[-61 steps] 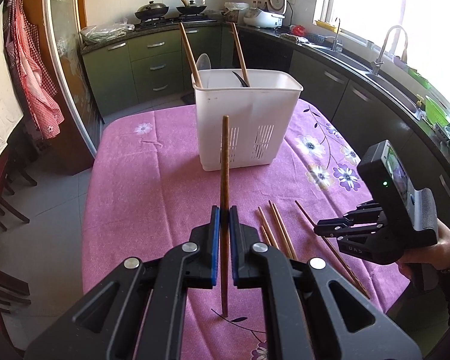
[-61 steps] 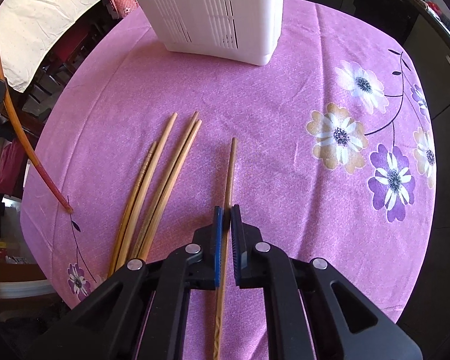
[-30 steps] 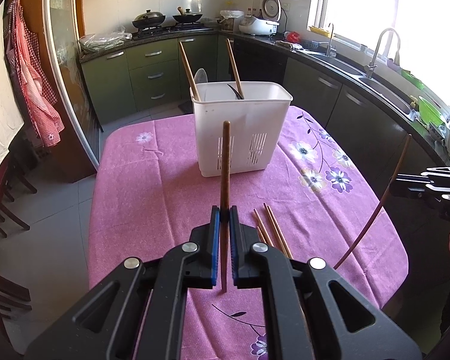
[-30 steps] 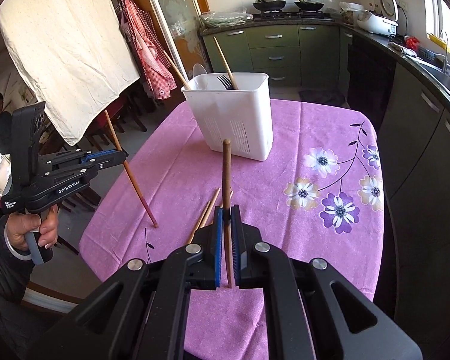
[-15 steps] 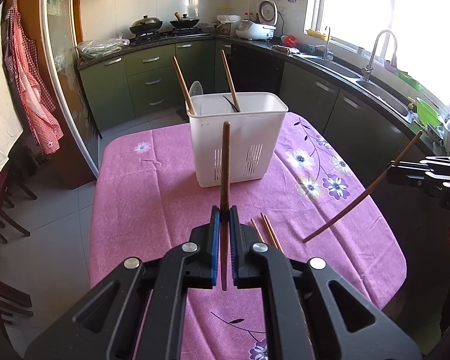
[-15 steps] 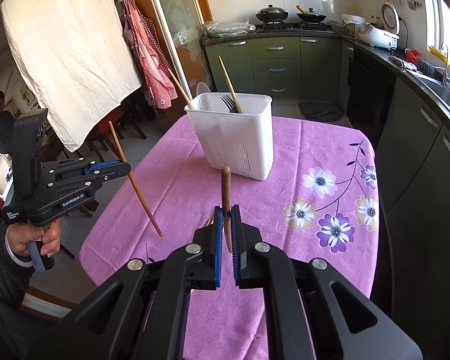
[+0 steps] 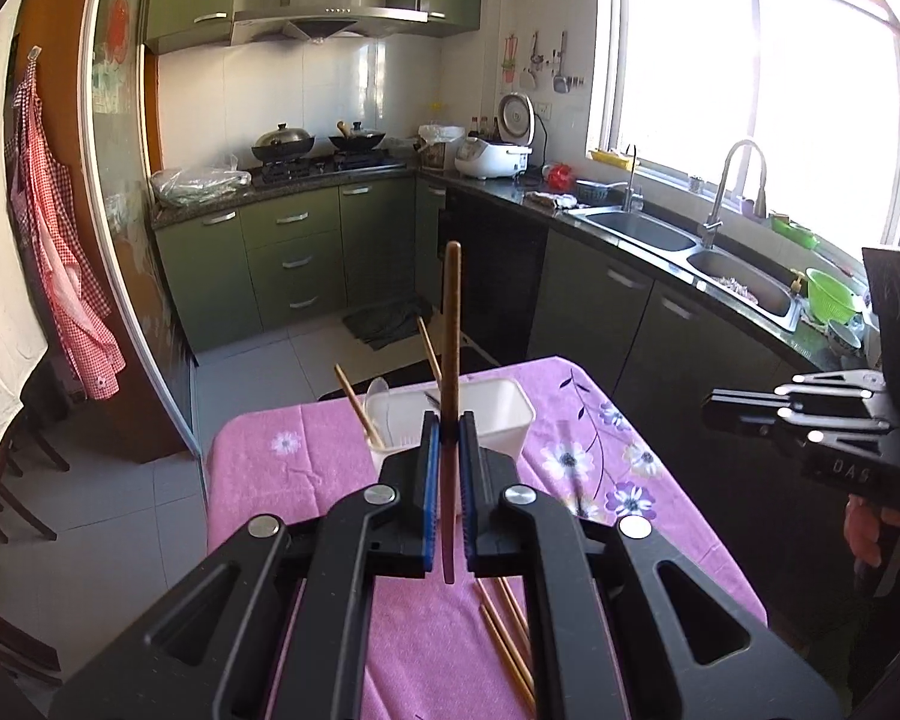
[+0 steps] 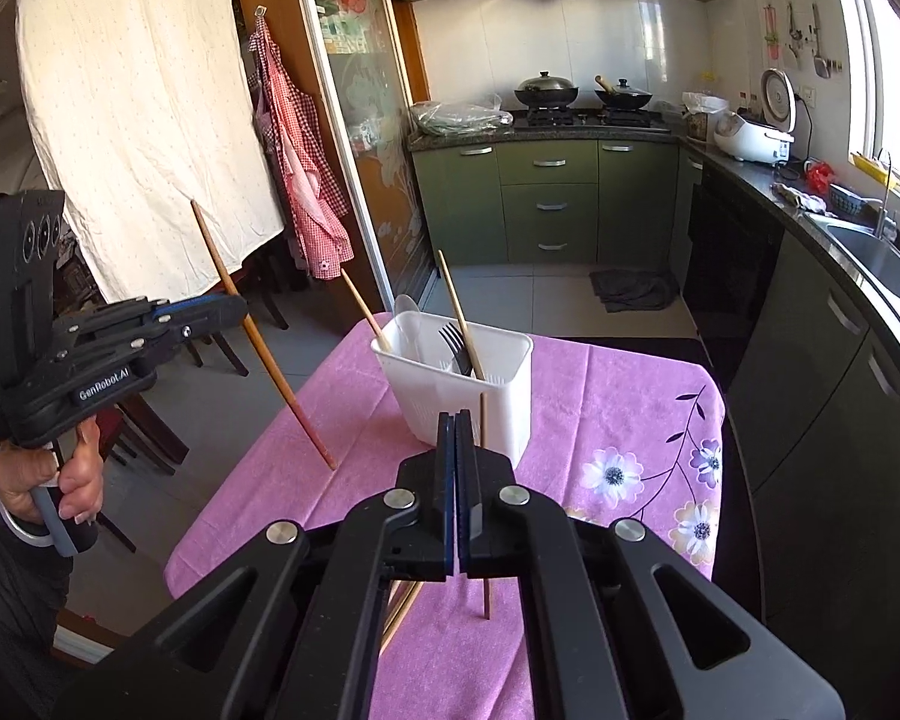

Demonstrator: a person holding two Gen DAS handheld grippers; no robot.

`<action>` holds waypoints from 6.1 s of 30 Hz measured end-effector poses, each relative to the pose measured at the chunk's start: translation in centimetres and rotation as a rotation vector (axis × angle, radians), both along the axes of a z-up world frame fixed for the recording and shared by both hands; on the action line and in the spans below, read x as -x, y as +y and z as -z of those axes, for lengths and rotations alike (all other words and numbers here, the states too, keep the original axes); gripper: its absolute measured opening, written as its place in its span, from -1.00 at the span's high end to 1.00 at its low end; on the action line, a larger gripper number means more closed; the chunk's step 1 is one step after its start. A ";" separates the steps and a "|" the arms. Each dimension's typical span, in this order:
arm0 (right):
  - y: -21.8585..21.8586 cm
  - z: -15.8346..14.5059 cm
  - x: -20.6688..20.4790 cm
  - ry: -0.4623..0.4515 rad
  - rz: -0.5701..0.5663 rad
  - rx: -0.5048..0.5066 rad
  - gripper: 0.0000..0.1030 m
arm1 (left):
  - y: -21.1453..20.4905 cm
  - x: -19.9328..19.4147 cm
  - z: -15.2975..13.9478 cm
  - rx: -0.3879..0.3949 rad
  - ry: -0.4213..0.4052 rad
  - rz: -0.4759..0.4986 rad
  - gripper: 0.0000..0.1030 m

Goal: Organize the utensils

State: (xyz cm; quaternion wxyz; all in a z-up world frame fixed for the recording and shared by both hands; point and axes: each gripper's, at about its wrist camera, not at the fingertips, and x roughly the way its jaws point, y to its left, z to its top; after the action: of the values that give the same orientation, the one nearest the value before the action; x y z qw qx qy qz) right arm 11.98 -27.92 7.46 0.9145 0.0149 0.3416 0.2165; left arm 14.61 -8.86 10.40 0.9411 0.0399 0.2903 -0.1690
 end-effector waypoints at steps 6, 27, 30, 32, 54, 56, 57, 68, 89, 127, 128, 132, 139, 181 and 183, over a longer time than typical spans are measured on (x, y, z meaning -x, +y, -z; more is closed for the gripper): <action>0.2 2.9 -1.8 0.089 -0.018 0.033 0.95 | -0.7 -0.4 -1.2 0.011 -0.028 0.020 0.88; 10.1 21.7 -11.0 0.397 -0.232 0.247 0.54 | -0.8 -1.5 -2.4 0.001 -0.066 -0.004 0.88; 10.7 22.3 -11.8 0.394 -0.221 0.262 0.56 | -0.6 -1.7 -2.3 -0.002 -0.062 -0.004 0.88; 11.0 22.6 -12.2 0.398 -0.218 0.273 0.66 | -0.5 -1.8 -2.2 0.001 -0.058 -0.003 0.88; 7.9 19.9 -9.4 0.301 -0.180 0.222 0.95 | -1.2 -2.9 -2.6 0.014 -0.059 -0.008 0.88; 8.7 20.9 -10.5 0.334 -0.194 0.220 0.84 | -1.3 -2.9 -2.6 0.011 -0.056 -0.017 0.88; 9.3 21.6 -11.0 0.348 -0.207 0.223 0.75 | -1.3 -2.8 -2.6 0.008 -0.055 -0.019 0.88; 11.6 23.5 -13.4 0.343 -0.203 0.293 0.69 | -1.0 -2.3 -2.8 -0.002 -0.060 -0.010 0.88; 6.2 19.0 -6.2 0.230 -0.161 0.148 0.87 | -1.3 -3.7 -4.0 0.033 -0.095 -0.007 0.88; -0.3 -6.7 -5.3 -0.242 -0.020 -0.136 0.87 | 1.0 -4.1 3.2 -0.005 -0.009 -0.063 0.26; -0.1 -7.1 -6.2 -0.249 -0.009 -0.138 0.87 | 1.1 -3.4 3.2 -0.012 -0.016 -0.061 0.23; 1.4 -6.5 -10.0 -0.259 0.049 -0.091 0.87 | 1.6 -1.0 4.2 -0.017 0.007 -0.043 0.16; 3.9 -0.7 -15.1 -0.129 0.057 -0.011 0.87 | 1.3 0.1 7.5 -0.045 0.108 -0.019 0.15; -4.2 15.5 -1.3 0.242 0.005 0.062 0.45 | -4.3 -1.8 25.9 -0.095 0.792 -0.109 0.69; -4.1 15.6 -1.4 0.248 0.002 0.060 0.45 | -4.3 -1.8 25.9 -0.101 0.797 -0.110 0.69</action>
State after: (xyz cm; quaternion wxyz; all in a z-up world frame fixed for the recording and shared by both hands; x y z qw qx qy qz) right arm 13.34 -32.05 -8.19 0.8654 0.0145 0.4586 0.2015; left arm 16.41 -13.18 -15.51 0.7592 0.0016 0.6422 -0.1063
